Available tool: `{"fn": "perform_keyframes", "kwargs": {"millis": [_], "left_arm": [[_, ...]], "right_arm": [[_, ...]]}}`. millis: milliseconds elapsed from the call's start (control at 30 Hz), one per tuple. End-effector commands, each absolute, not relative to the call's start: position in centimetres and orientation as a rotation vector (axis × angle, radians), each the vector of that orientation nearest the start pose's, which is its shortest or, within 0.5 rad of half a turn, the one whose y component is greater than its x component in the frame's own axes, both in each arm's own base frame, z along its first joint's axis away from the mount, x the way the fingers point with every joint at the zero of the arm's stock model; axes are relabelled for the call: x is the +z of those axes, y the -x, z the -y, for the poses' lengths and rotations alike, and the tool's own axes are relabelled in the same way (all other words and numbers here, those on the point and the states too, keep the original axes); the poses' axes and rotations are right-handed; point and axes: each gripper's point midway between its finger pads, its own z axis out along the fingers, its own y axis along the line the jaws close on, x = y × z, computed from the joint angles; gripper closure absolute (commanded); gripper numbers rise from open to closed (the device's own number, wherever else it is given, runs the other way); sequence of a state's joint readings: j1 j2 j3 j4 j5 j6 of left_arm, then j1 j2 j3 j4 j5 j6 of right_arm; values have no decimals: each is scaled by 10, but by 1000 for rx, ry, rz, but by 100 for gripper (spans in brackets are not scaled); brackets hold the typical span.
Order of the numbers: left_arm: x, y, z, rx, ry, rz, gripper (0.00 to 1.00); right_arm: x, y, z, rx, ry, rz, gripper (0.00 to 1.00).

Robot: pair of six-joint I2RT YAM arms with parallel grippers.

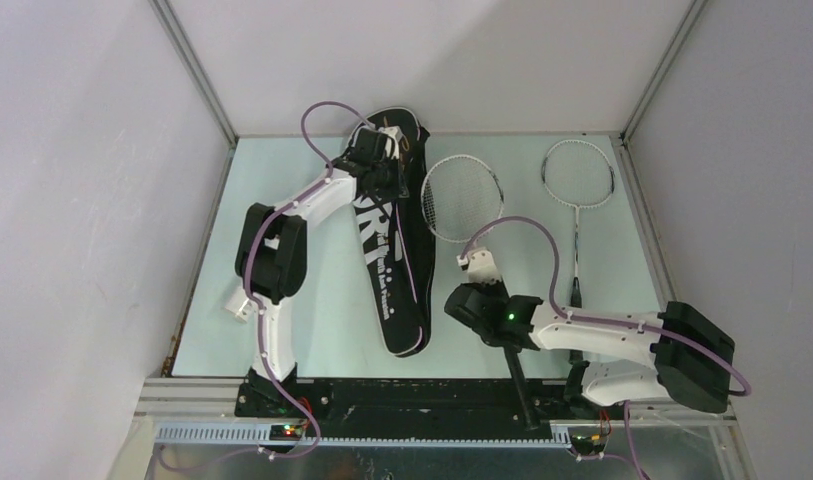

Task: Pack up the badminton gear
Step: Pick up the racket from the center of the board, then place the racket in the racket bag.

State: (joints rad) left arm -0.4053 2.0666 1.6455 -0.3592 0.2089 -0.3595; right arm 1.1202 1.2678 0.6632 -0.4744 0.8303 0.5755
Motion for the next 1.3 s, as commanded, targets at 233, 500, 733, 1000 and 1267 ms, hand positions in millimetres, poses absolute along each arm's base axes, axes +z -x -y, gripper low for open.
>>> {"fn": "perform_keyframes", "kwargs": {"millis": [233,500,733,1000,1267], "left_arm": [[146,-469,258,-653,-146,-2322,100],[142,-427,282,-853,-238,-2323,100],[165,-378,306,-998,-307,-2226,100],[186,-336,327,-1204,-337,-2147,100],[222,-289,349,-1629,-405,-1989,100]], "right_arm": [[65,-199,-229,-90,598,-2124,100],[94,-229,-277,161,570,-2038,100],[130,-285,-298,296,415,-1958,100],[159,-313,-325,474,315,-1907,100],[197,-333,-329,518,262,-1790,100]]}}
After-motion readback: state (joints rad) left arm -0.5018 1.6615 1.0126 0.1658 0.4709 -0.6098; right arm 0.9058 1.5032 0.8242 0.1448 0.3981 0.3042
